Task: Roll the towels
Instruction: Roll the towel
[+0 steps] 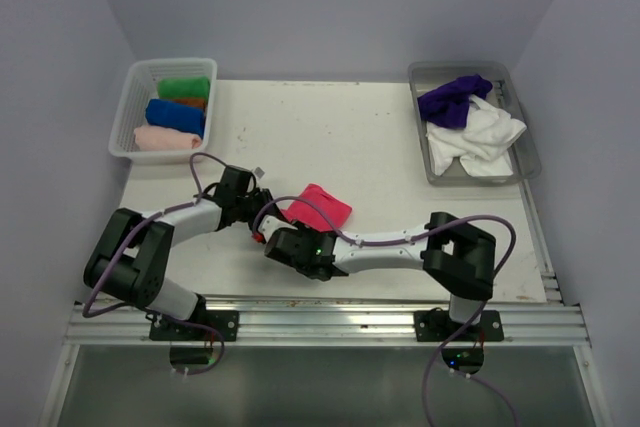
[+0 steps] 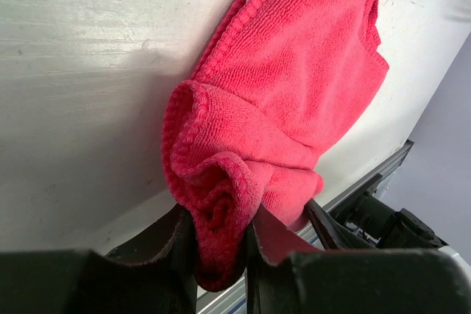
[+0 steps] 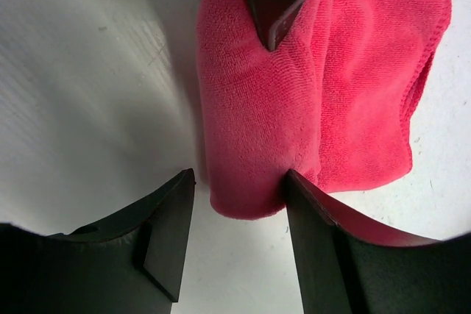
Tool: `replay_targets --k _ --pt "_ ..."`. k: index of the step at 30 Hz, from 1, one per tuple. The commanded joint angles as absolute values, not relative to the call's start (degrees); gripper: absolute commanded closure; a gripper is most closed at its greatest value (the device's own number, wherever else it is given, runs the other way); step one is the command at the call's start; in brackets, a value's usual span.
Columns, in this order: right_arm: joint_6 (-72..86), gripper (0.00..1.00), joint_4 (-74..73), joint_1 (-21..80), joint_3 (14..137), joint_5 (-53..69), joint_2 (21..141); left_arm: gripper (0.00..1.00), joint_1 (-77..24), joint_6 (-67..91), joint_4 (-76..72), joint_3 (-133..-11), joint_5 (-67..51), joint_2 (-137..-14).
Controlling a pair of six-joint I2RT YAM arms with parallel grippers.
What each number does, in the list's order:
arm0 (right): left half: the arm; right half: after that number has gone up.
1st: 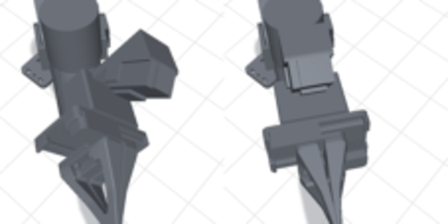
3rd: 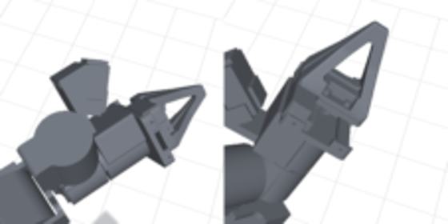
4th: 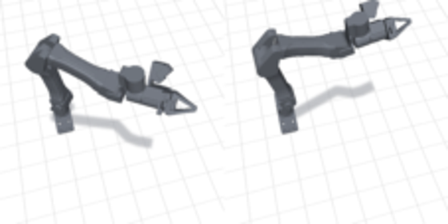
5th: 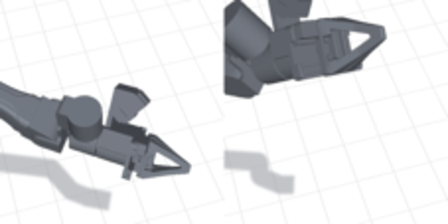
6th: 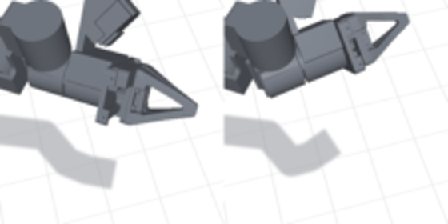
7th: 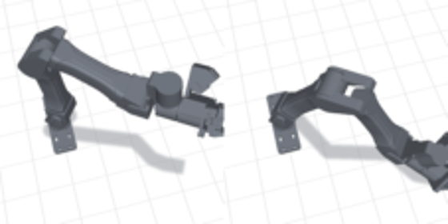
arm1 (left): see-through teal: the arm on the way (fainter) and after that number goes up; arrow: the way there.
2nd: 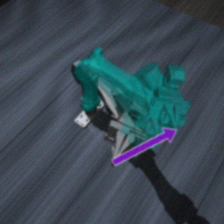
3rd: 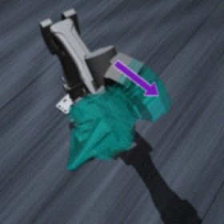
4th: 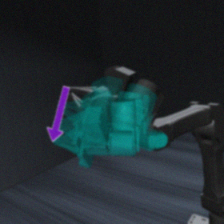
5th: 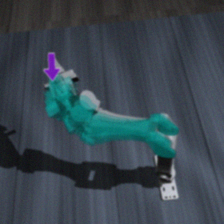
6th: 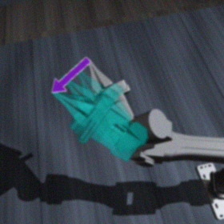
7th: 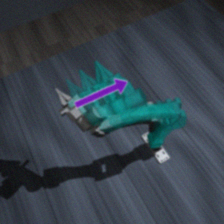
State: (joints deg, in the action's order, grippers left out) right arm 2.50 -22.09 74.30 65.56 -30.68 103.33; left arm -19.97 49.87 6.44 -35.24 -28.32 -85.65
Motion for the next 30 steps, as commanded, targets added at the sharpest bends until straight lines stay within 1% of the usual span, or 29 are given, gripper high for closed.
replay_targets --k 1,5,8,9,11,12,14,15,16,17,19,21,22,23,25,26,27,28,29,30 --pt "1.05 0.44 -19.78 74.36 67.94 -32.34 106.51 0.91 -19.95 48.34 8.52 -36.83 -27.59 -83.94" --pt "0.7 0.44 -19.34 74.36 68.73 -33.05 110.38 0.91 -19.95 49.04 9.76 -36.83 -27.16 -82.71" --pt "0.97 0.46 -18.99 74.18 69.34 -33.75 112.84 0.91 -19.95 49.39 9.84 -36.91 -27.33 -81.13" --pt "1.23 0.51 -18.9 74.18 69.69 -33.84 113.29 0.91 -19.95 49.39 10.19 -36.91 -27.33 -80.78" --pt "1.58 0.56 -18.98 73.83 69.96 -34.01 113.9 0.91 -19.95 49.39 10.46 -37.18 -27.51 -80.51" --pt "2.02 0.65 -19.16 73.65 70.31 -34.1 114.34 0.91 -19.95 49.39 10.81 -37.18 -27.51 -80.07" --pt "2.72 0.74 -19.25 72.69 70.31 -33.58 114.08 0.91 -19.95 49.39 11.25 -37.35 -27.6 -79.72" --pt "3.42 0.83 -19.16 72.25 70.14 -32.97 113.21 0.9 -19.95 49.39 11.6 -37.44 -27.51 -79.19" --pt "3.78 0.87 -18.9 71.38 69.88 -31.39 112.42 0.9 -19.95 49.48 11.78 -37.53 -27.51 -78.67" --pt "4.21 0.94 -18.29 70.85 69.09 -30.25 111.63 0.87 -19.95 49.57 11.95 -37.7 -27.51 -78.31" --pt "6.06 1.0 -17.49 68.91 68.03 -25.52 108.73 0.85 -19.86 49.05 12.48 -38.23 -27.69 -77.0" --pt "8.25 1.0 -16.44 67.51 66.8 -21.2 106.8 0.77 -19.86 48.43 14.4 -39.98 -26.38 -75.51" --pt "8.96 1.0 -15.83 66.37 66.27 -16.31 105.13 0.72 -19.78 47.47 15.28 -40.69 -25.76 -75.15" --pt "9.49 1.0 -14.52 65.75 65.23 -14.61 104.33 0.6 -19.51 46.85 17.29 -42.26 -25.23 -74.71" --pt "10.89 1.0 -13.8 64.87 64.69 -11.61 103.28 0.45 -19.16 45.1 19.68 -43.94 -23.21 -74.62" --pt "11.25 1.0 -13.36 64.6 64.34 -9.6 103.1 0.29 -18.9 44.57 21.51 -45.16 -22.33 -74.45" --pt "12.12 1.0 -13.01 64.25 64.16 -8.88 102.92 0.22 -18.72 44.13 22.14 -45.44 -21.63 -74.44" --pt "12.3 1.0 -12.66 64.16 63.81 -8.35 102.75 0.2 -18.46 43.6 22.32 -45.53 -21.62 -74.44" --pt "12.48 1.0 -12.4 63.99 63.29 -7.83 102.48 0.14 -18.28 43.51 22.5 -45.27 -21.62 -74.36" --pt "13.09 1.0 -12.22 63.72 63.11 -7.13 102.39 0.12 -17.85 43.42 22.5 -45.09 -21.62 -74.36"
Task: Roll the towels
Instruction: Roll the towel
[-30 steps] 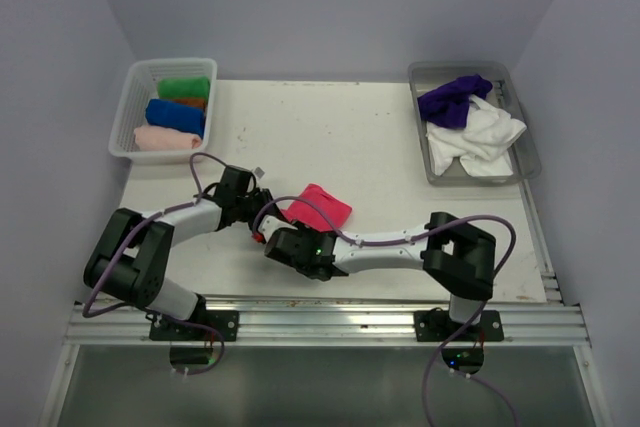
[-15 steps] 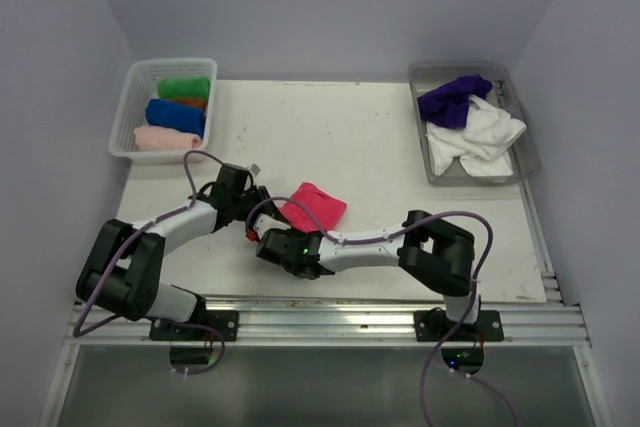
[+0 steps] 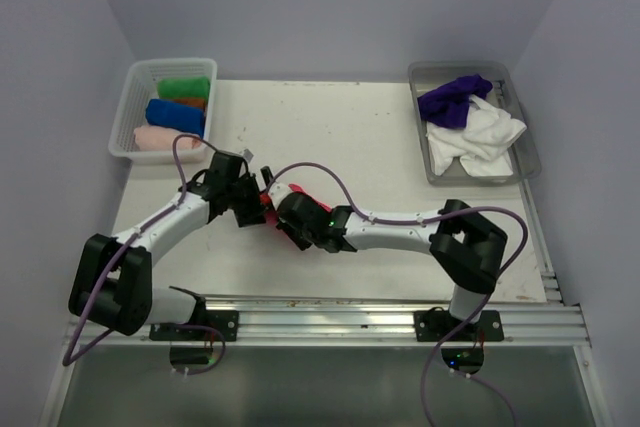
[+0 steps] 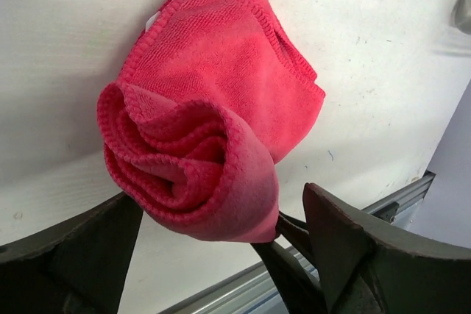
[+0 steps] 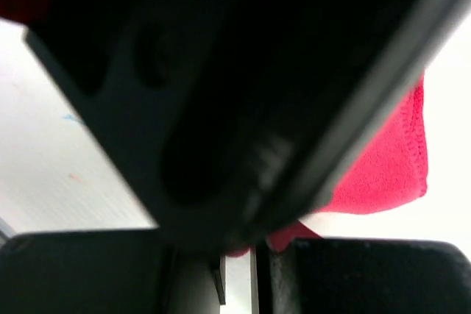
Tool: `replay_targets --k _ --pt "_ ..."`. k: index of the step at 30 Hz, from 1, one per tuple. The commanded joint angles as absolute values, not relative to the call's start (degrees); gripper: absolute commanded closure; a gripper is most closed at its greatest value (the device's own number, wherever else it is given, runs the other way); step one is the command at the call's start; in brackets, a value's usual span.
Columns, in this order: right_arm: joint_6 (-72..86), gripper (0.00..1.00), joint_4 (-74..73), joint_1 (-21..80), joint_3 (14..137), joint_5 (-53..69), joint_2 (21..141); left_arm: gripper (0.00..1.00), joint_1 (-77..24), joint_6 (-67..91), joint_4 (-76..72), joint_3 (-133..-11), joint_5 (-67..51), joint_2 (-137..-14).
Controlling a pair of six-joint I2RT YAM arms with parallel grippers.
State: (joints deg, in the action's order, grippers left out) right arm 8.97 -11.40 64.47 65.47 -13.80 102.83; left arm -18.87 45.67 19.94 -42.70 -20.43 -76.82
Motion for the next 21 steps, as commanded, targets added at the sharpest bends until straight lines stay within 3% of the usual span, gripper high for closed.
replay_targets --k 1,12,21 --pt "13.36 1.0 -12.13 63.55 62.76 -6.6 102.31 0.07 -17.75 43.5 22.59 -44.57 -21.53 -74.44" --pt "18.62 1.0 -8.36 60.57 58.54 -0.26 100.2 0.06 -17.05 43.51 21.62 -42.28 -21.71 -73.04" --pt "26.1 1.0 -4.31 52.92 56.16 15.46 99.4 0.07 -17.05 43.51 19.69 -40.25 -23.46 -71.11"
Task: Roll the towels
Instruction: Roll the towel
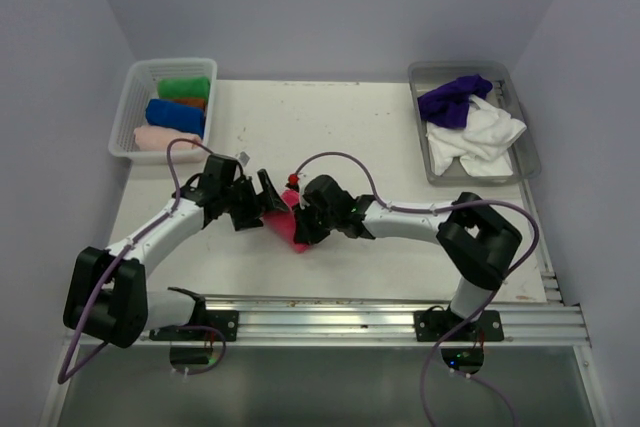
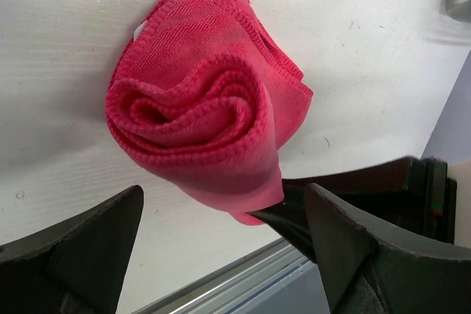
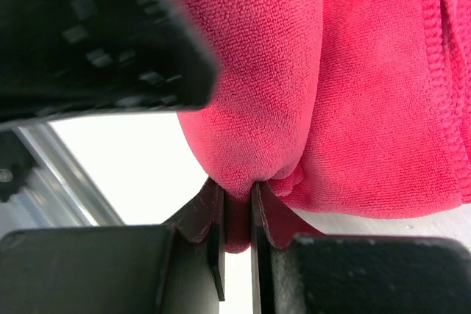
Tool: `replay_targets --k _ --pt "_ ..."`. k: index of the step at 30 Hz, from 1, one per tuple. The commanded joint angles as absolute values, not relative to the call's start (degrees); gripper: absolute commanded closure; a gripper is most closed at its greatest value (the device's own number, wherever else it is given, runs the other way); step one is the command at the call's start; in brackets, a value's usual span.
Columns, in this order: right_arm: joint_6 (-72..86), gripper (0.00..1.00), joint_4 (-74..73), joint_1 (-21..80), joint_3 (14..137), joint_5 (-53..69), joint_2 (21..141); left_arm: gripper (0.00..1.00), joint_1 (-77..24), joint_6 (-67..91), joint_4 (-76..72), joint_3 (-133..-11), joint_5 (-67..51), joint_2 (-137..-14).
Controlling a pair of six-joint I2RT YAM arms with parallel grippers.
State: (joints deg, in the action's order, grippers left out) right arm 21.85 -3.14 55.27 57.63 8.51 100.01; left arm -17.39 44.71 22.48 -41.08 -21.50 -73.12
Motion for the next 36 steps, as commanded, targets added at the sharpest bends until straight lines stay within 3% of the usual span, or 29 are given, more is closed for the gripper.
replay_targets --k 1,8,23,32,35,36 --pt "26.71 1.0 -4.05 52.39 56.16 17.12 99.4 0.06 -17.05 43.16 19.51 -40.43 -23.64 -71.02" --pt "29.7 1.0 -4.31 49.92 58.71 24.43 101.51 0.04 -17.05 41.75 18.19 -40.69 -25.22 -73.64" --pt "29.97 1.0 -3.43 49.83 57.57 25.4 101.95 0.04 -17.05 41.83 11.52 -40.43 -25.4 -82.17" --pt "29.36 1.0 -5.18 49.83 58.45 24.7 102.48 0.26 -17.14 41.84 11.95 -39.46 -23.03 -85.69" --pt "28.48 1.0 -6.76 49.83 58.62 23.65 101.69 0.42 -17.14 41.84 11.51 -38.85 -23.2 -86.66" --pt "28.22 1.0 -7.2 49.83 58.71 23.29 101.17 0.62 -17.14 41.66 11.6 -38.59 -23.29 -86.75"
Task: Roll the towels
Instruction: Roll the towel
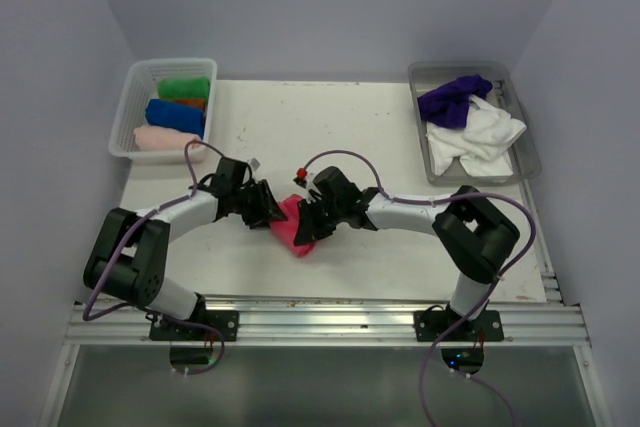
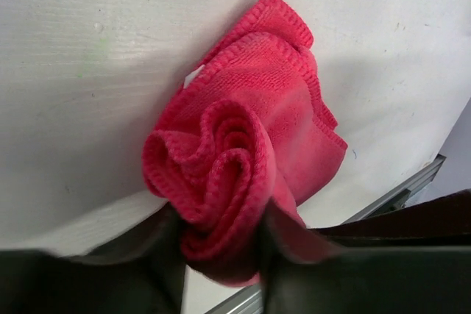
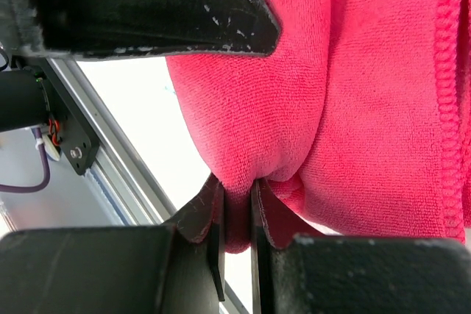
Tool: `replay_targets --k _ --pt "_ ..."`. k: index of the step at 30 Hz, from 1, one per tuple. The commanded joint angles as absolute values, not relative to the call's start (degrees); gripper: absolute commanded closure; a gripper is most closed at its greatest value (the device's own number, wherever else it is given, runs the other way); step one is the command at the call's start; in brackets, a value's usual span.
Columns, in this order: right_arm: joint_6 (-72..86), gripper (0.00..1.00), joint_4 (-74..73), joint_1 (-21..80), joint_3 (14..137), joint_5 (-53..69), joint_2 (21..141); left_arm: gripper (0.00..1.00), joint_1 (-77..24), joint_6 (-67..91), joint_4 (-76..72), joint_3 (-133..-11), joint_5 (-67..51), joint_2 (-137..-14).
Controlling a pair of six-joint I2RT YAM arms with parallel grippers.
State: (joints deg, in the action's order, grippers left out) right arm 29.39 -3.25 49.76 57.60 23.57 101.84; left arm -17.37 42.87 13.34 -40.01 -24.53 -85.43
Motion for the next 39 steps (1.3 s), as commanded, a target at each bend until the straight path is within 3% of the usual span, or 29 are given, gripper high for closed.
replay_targets --k 1,3,4,6,7,10,16,21,32,35,38,39 --pt "28.04 0.95 -7.82 49.83 58.71 22.51 100.9 0.73 -17.14 41.66 11.69 -38.41 -23.47 -87.01" --pt "27.16 0.86 -9.92 49.83 59.06 20.93 100.2 0.94 -17.14 41.49 12.56 -38.76 -23.82 -87.19" --pt "26.72 0.79 -12.28 49.83 59.85 18.83 99.93 1.0 -17.14 41.4 13.7 -38.85 -23.99 -87.19" --pt "25.84 0.72 -14.58 50.45 60.38 16.1 97.75 1.0 -17.14 40.61 15.11 -39.28 -24.0 -86.84" --pt "25.49 0.62 -16.33 50.88 60.47 14.08 96.6 1.0 -17.14 40.26 16.51 -39.46 -23.82 -86.23" --pt "25.05 0.47 -20.11 53.34 62.3 4.07 92.22 1.0 -17.14 38.94 19.5 -40.25 -22.85 -85.26" --pt "21.27 0.35 -31.01 64.06 70.9 -19.66 93.06 1.0 -17.14 38.14 21.62 -41.4 -22.68 -84.2" --pt "16.36 0.34 -35.07 71.71 78.74 -32.67 99.92 1.0 -17.14 38.15 21.97 -41.92 -23.38 -83.76" --pt "9.15 0.36 -27.17 77.08 78.4 -40.5 111.09 1.0 -17.14 38.85 24.17 -43.24 -22.94 -83.06" --pt "8.88 0.46 -22.69 77.34 75.59 -42.97 112.23 1.0 -17.14 38.94 24.35 -43.33 -23.11 -82.88" --pt "9.84 0.65 -22.06 77.26 75.06 -42.28 112.5 0.99 -17.14 38.76 25.05 -43.68 -22.94 -82.44" --pt "10.1 0.77 -21.89 77.08 74.8 -40.19 112.06 0.96 -17.14 38.41 25.22 -43.94 -22.85 -82.18"
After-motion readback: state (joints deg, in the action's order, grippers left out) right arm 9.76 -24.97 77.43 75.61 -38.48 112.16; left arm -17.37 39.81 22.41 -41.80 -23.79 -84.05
